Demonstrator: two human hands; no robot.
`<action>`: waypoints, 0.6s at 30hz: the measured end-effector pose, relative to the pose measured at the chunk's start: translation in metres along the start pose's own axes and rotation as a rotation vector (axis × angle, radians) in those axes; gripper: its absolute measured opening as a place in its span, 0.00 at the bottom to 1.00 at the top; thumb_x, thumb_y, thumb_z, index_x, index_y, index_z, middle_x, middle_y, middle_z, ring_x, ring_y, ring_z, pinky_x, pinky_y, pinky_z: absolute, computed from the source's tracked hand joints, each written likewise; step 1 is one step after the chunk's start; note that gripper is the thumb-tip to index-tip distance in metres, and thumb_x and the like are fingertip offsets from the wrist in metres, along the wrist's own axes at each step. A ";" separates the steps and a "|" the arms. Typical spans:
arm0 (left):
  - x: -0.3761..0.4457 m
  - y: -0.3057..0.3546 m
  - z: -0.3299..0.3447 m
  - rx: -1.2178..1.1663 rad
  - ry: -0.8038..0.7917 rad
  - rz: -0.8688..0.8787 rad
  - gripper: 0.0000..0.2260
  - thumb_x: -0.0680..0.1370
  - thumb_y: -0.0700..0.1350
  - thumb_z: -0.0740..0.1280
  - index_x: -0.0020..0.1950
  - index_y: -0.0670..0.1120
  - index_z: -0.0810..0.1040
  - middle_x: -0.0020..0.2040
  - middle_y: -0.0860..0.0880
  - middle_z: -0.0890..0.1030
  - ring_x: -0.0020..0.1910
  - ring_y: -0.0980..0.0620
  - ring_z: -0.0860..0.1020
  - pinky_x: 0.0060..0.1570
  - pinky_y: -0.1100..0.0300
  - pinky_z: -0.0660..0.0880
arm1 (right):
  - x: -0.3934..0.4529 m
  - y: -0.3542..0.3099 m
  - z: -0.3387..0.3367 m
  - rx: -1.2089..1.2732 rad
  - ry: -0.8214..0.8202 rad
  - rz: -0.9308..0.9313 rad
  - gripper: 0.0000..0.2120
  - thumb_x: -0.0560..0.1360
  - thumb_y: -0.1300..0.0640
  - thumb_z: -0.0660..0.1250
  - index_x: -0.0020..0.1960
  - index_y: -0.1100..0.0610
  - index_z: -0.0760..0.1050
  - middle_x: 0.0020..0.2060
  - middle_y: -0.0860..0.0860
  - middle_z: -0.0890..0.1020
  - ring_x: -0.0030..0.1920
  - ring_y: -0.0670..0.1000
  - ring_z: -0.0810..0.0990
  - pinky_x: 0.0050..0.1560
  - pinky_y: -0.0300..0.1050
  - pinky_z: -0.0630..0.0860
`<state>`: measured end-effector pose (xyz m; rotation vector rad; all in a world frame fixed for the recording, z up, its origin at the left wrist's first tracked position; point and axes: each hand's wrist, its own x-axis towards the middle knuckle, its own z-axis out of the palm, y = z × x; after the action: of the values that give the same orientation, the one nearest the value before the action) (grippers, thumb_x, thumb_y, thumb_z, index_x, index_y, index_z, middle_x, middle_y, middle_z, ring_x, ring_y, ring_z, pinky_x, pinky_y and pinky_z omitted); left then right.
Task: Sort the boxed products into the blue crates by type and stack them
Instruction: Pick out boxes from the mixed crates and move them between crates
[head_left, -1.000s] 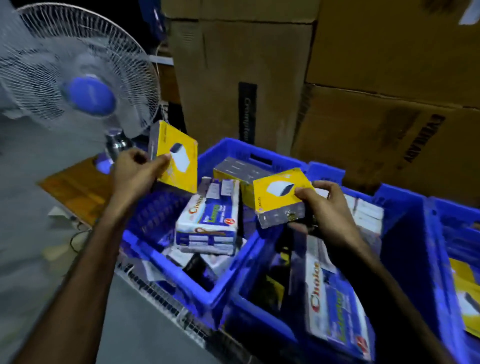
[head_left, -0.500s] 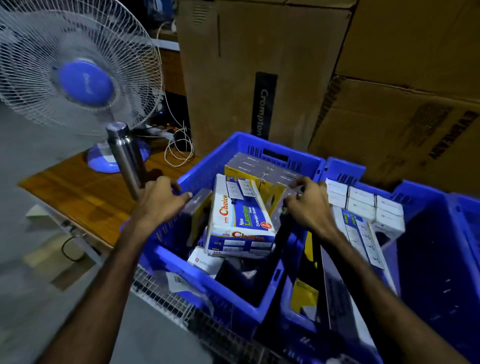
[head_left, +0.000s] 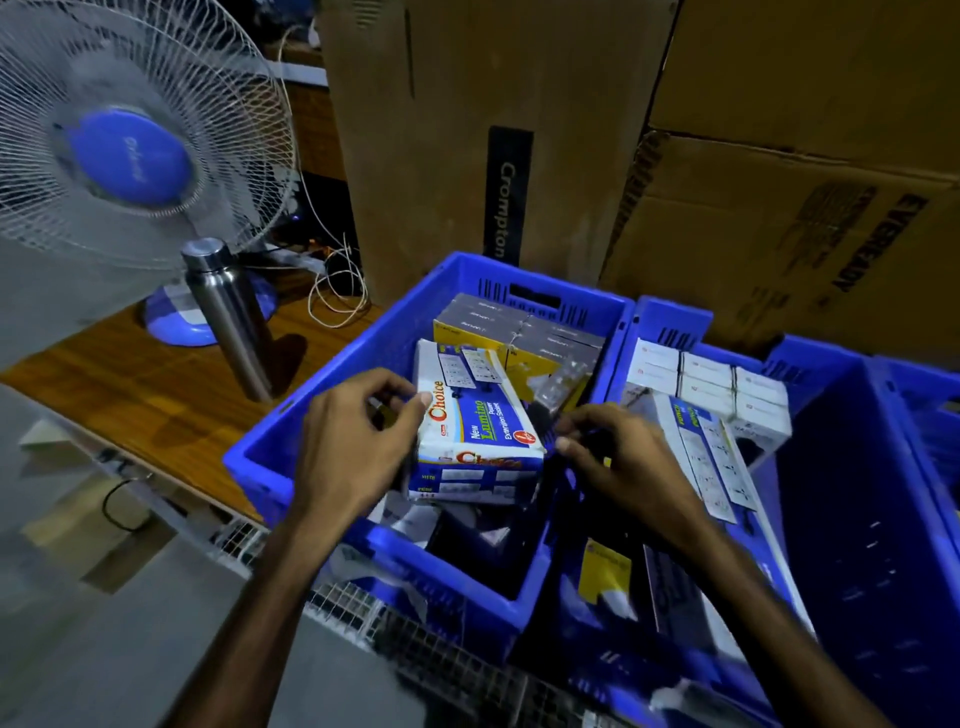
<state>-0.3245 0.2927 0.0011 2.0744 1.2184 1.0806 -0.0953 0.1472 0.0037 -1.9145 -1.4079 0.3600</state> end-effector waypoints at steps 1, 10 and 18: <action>-0.007 -0.002 -0.001 -0.027 -0.005 -0.007 0.06 0.75 0.53 0.75 0.45 0.52 0.83 0.36 0.55 0.83 0.33 0.59 0.78 0.34 0.58 0.74 | -0.010 -0.003 0.002 -0.058 -0.001 -0.057 0.03 0.76 0.52 0.71 0.50 0.48 0.80 0.45 0.46 0.83 0.45 0.47 0.82 0.47 0.51 0.79; -0.019 -0.018 0.001 -0.340 -0.355 -0.225 0.10 0.82 0.53 0.67 0.55 0.50 0.85 0.49 0.50 0.88 0.46 0.54 0.84 0.42 0.61 0.78 | -0.013 -0.041 0.036 -0.734 -0.149 -0.052 0.42 0.66 0.31 0.69 0.74 0.45 0.61 0.64 0.54 0.69 0.58 0.60 0.77 0.53 0.54 0.74; 0.001 0.003 -0.001 -0.722 -0.264 -0.315 0.09 0.83 0.37 0.63 0.56 0.43 0.83 0.53 0.45 0.87 0.47 0.54 0.85 0.45 0.60 0.79 | 0.032 -0.044 0.011 -0.575 -0.039 -0.097 0.43 0.66 0.30 0.72 0.75 0.41 0.60 0.62 0.50 0.69 0.57 0.58 0.78 0.56 0.56 0.74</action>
<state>-0.3237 0.2921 0.0037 1.3645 0.8182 0.8857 -0.1214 0.1873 0.0323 -2.2792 -1.7577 -0.0697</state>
